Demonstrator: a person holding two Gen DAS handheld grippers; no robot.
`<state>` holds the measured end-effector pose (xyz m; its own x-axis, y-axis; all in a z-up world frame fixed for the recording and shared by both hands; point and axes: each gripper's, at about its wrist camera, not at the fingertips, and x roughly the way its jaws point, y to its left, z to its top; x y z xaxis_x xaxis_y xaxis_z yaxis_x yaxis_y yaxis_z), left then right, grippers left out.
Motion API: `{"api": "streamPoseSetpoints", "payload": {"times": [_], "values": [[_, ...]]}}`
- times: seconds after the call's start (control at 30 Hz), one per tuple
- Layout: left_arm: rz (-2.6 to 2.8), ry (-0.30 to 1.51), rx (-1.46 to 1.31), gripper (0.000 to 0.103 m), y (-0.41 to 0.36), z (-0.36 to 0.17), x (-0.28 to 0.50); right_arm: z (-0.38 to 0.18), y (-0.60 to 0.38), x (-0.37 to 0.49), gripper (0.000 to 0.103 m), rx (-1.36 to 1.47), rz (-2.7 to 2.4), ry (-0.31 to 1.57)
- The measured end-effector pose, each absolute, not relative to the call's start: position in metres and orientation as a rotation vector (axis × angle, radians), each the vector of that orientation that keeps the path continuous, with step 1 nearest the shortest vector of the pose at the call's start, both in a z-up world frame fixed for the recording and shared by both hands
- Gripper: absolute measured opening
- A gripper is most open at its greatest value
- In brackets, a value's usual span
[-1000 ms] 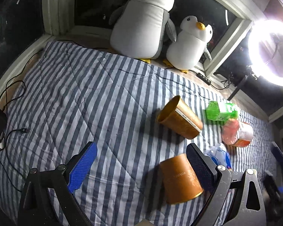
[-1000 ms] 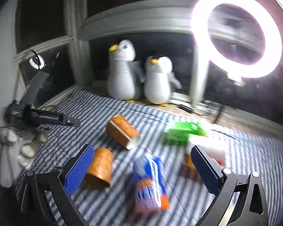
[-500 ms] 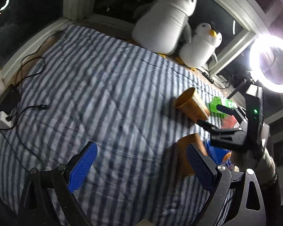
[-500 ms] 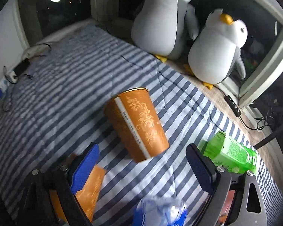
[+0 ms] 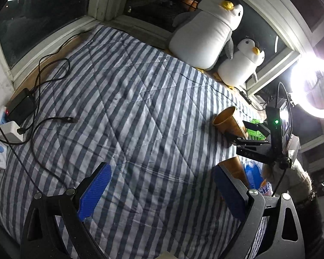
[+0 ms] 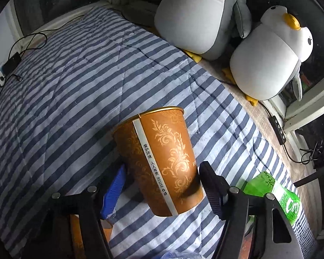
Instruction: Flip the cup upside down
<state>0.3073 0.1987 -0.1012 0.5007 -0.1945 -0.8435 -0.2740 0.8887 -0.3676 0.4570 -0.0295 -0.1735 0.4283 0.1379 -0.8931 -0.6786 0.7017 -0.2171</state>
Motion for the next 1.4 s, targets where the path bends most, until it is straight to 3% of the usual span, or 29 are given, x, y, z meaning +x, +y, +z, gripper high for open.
{"api": "streamPoseSetpoints", "payload": {"times": [0.43,0.73,1.1,1.4], "values": [[0.04,0.999,-0.465,0.097,0.19,-0.09,0.284,-0.119,-0.043,0.424,0.059,-0.508,0.551,0.881],[-0.046,0.936,-0.377,0.097,0.151,-0.079,0.247,-0.066,-0.085,0.318,0.059,-0.402,0.571,0.8],[-0.151,0.934,-0.236,0.097,0.084,-0.108,0.179,-0.145,-0.134,0.216,0.059,-0.179,0.458,0.993],[-0.188,0.955,-0.211,0.097,0.054,-0.135,0.151,-0.187,-0.142,0.19,0.061,-0.016,0.334,1.073]]}}
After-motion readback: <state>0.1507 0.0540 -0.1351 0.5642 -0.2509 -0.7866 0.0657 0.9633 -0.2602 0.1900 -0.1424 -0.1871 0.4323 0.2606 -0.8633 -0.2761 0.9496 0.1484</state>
